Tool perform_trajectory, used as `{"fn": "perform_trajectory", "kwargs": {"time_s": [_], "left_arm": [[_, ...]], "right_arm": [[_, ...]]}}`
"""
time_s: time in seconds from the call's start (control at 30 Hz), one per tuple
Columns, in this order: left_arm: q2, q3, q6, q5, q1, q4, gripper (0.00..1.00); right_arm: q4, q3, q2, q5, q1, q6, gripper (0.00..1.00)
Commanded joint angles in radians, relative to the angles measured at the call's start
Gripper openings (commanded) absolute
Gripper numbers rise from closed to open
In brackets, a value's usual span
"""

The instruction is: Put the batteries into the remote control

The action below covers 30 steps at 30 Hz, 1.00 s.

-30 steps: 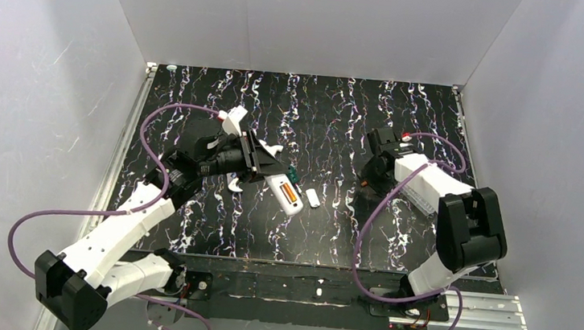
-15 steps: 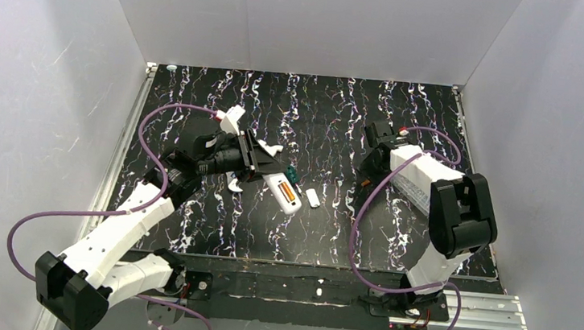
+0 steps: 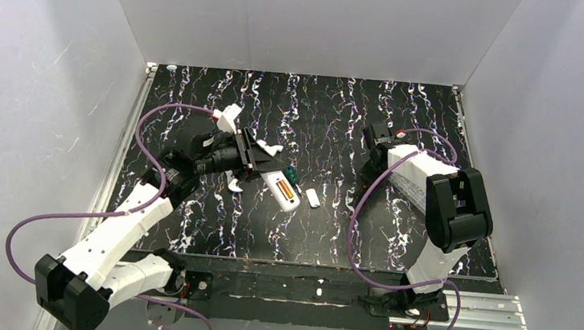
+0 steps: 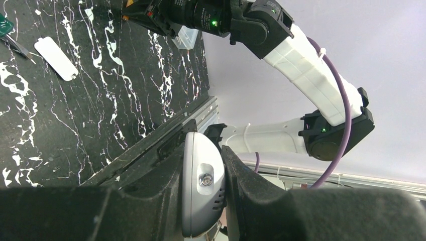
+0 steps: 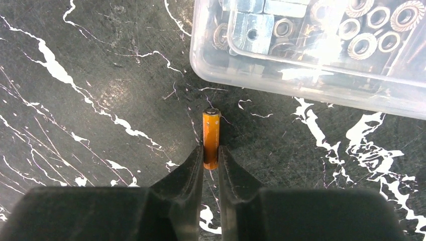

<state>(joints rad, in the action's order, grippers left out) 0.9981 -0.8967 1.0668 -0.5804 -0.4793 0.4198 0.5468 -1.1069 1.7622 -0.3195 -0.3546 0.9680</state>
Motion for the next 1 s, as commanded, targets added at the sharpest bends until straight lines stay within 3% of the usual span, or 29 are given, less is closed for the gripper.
{"fn": "perform_trajectory", "kwargs": {"time_s": [0.0, 0.13, 0.33, 0.47, 0.67, 0.97], "left_arm": [[-0.037, -0.017, 0.001, -0.043, 0.011, 0.027, 0.0], [-0.033, -0.019, 0.004, -0.047, 0.013, 0.028, 0.0], [-0.027, -0.022, 0.003, -0.042, 0.015, 0.028, 0.0], [-0.022, -0.023, 0.0, -0.045, 0.016, 0.028, 0.0], [-0.024, -0.022, -0.012, -0.067, 0.016, 0.052, 0.0], [-0.012, -0.019, 0.019, -0.232, 0.016, 0.447, 0.0]], "right_arm": [[-0.027, 0.002, -0.012, -0.008, 0.003, -0.033, 0.19], [-0.118, 0.028, -0.049, 0.069, 0.001, -0.19, 0.08], [-0.367, 0.146, -0.155, 0.186, -0.04, -0.44, 0.02], [-0.497, 0.215, -0.191, 0.368, -0.045, -0.543, 0.01], [-0.632, 0.294, -0.252, 0.483, -0.065, -0.625, 0.01], [-0.796, 0.372, -0.351, 0.582, -0.08, -0.671, 0.01]]}}
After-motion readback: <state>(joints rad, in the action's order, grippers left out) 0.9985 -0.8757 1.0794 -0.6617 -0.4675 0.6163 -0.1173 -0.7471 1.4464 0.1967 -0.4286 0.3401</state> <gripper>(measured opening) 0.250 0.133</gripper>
